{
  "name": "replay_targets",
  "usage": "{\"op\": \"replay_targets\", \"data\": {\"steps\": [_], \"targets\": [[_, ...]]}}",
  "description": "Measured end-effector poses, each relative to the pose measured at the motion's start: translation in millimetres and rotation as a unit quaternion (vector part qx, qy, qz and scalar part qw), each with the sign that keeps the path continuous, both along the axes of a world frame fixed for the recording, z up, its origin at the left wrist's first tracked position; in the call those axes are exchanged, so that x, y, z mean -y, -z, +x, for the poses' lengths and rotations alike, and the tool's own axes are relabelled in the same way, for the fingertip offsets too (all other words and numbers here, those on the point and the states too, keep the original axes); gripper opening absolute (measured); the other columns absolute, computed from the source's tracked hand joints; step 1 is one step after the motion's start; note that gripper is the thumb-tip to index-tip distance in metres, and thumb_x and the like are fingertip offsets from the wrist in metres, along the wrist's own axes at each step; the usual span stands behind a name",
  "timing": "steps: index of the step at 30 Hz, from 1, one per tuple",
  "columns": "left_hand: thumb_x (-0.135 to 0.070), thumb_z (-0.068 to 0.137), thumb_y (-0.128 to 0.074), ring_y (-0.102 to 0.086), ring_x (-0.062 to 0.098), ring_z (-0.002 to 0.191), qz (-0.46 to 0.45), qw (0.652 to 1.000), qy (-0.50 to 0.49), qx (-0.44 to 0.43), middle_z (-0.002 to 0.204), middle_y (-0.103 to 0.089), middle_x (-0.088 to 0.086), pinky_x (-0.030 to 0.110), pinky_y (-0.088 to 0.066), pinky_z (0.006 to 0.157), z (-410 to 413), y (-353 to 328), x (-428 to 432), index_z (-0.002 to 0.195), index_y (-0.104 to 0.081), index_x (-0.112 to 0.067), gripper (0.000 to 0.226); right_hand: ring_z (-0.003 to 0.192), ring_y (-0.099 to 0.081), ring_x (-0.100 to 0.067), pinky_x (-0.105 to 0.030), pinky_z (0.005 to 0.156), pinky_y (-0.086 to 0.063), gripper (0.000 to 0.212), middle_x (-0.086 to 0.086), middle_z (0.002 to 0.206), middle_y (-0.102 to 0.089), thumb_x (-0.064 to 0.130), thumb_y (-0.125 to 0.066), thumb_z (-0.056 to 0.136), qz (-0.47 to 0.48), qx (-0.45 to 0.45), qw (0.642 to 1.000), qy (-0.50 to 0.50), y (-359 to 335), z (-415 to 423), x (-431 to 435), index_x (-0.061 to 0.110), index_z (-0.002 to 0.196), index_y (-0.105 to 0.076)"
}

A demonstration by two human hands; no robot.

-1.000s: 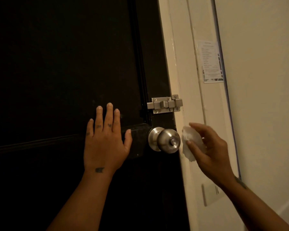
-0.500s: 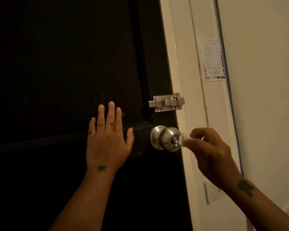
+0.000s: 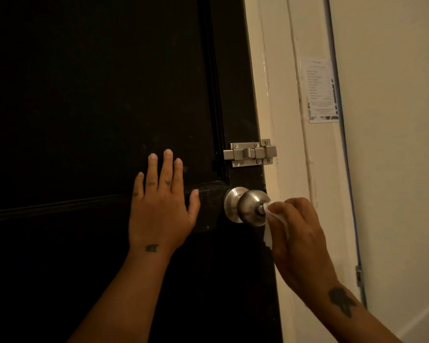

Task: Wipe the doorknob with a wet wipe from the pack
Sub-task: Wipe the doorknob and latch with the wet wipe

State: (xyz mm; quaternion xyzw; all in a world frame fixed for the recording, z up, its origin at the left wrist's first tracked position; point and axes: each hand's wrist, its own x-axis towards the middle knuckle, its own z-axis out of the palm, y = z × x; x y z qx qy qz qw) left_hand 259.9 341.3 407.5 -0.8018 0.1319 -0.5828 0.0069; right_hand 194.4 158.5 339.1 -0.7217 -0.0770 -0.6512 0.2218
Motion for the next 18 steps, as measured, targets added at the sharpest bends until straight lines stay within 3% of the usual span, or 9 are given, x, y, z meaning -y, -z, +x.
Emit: {"op": "replay_targets", "data": {"steps": [4, 8, 11, 15, 18], "targets": [[-0.044, 0.086, -0.025, -0.036, 0.037, 0.133, -0.004, 1.0, -0.001, -0.004, 0.143, -0.039, 0.019, 0.052, -0.035, 0.102, -1, 1, 1, 0.133, -0.043, -0.003, 0.064, 0.066, -0.047, -0.017, -0.01, 0.057, -0.032, 0.013, -0.009, 0.078, -0.051, 0.014, -0.052, 0.08, 0.01, 0.002, 1.0, 0.023, -1, -4, -4, 0.004, 0.082, -0.06], [-0.044, 0.086, -0.026, -0.035, 0.037, 0.133, -0.004, 1.0, -0.004, -0.008, 0.144, -0.039, 0.019, 0.051, -0.035, 0.102, -2, 3, 0, 0.133, -0.043, -0.004, 0.064, 0.058, -0.048, -0.021, -0.023, 0.047, -0.042, 0.007, -0.013, 0.071, -0.054, 0.008, -0.054, 0.073, -0.014, 0.002, 0.997, 0.074, -3, -10, -9, 0.004, 0.074, -0.059], [-0.044, 0.086, -0.026, -0.035, 0.037, 0.133, -0.006, 1.0, -0.002, -0.008, 0.143, -0.039, 0.019, 0.051, -0.036, 0.102, -2, 3, 0, 0.133, -0.044, -0.004, 0.064, 0.057, -0.047, -0.019, -0.015, 0.05, -0.035, 0.002, -0.012, 0.069, -0.054, 0.004, -0.058, 0.071, -0.013, -0.002, 0.997, 0.078, -1, -12, -12, 0.005, 0.073, -0.059], [-0.044, 0.086, -0.026, -0.036, 0.037, 0.132, -0.005, 1.0, -0.001, -0.005, 0.143, -0.04, 0.019, 0.051, -0.036, 0.101, -3, 0, 1, 0.132, -0.045, -0.004, 0.064, 0.063, -0.048, -0.019, -0.014, 0.056, -0.033, 0.022, -0.013, 0.072, -0.057, -0.011, -0.074, 0.063, -0.007, -0.024, 0.998, 0.063, 1, -10, -15, 0.004, 0.073, -0.061], [-0.044, 0.085, -0.027, -0.038, 0.037, 0.131, -0.004, 1.0, -0.001, -0.004, 0.142, -0.042, 0.019, 0.051, -0.037, 0.1, -3, 0, 1, 0.131, -0.046, -0.004, 0.064, 0.069, -0.047, -0.015, -0.009, 0.062, -0.031, 0.021, -0.013, 0.077, -0.059, -0.009, -0.074, 0.063, 0.013, -0.01, 0.999, 0.034, -1, -6, -19, 0.004, 0.076, -0.064]]}}
